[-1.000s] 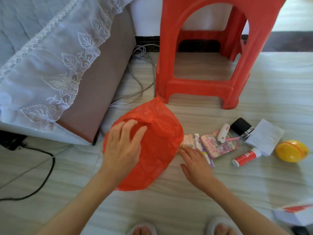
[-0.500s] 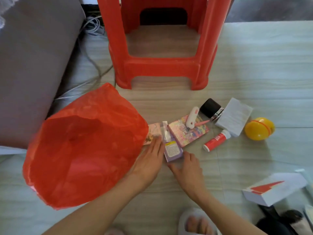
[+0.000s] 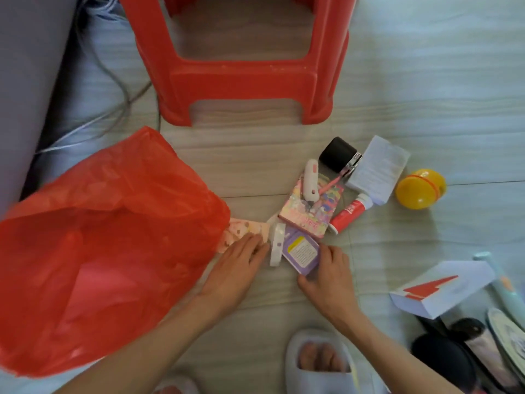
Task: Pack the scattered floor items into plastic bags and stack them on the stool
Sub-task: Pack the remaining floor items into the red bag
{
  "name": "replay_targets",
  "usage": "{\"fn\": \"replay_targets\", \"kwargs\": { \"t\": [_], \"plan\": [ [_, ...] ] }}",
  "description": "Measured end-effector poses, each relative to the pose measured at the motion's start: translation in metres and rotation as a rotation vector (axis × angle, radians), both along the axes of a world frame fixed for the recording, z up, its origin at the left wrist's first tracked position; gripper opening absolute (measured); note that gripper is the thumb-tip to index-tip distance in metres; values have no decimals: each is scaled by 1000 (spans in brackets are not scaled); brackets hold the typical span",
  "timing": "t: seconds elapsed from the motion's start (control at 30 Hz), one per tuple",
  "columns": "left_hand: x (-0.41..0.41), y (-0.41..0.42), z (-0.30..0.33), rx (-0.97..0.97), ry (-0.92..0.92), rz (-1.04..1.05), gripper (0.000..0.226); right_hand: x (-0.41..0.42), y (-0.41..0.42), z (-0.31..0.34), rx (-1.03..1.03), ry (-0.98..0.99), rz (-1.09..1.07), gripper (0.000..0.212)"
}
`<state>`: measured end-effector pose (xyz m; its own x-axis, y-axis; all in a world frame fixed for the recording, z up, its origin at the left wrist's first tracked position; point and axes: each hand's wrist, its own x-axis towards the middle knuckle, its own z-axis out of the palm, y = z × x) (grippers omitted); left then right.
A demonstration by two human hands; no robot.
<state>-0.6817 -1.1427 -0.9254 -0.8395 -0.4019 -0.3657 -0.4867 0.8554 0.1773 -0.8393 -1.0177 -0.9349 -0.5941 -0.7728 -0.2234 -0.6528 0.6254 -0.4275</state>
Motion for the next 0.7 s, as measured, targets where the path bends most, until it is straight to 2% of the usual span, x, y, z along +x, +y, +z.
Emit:
{"fn": "replay_targets", "kwargs": {
  "t": [0.1, 0.23, 0.33, 0.43, 0.5, 0.57, 0.7],
  "plan": [
    [-8, -10, -3, -49, -14, 18, 85, 1, 12, 2, -32, -37, -33, 50],
    [-18, -8, 9, 55, -121, 56, 61, 1, 22, 14, -19, -49, -34, 51],
    [-11, 8, 14, -39, 68, 53, 50, -2, 31, 28, -26, -57, 5, 58],
    [1, 15, 12, -45, 112, 81, 44, -2, 37, 36, -53, -100, 10, 62],
    [12, 21, 5, 23, 157, 99, 67, 0, 38, 41, -108, -145, -22, 58],
    [23, 29, 13, 110, 203, 232, 79, 4, 37, 44, -185, -197, -59, 48],
    [52, 42, 50, 116, 371, 442, 62, 22, 34, 49, -281, -301, -29, 49]
  ]
}}
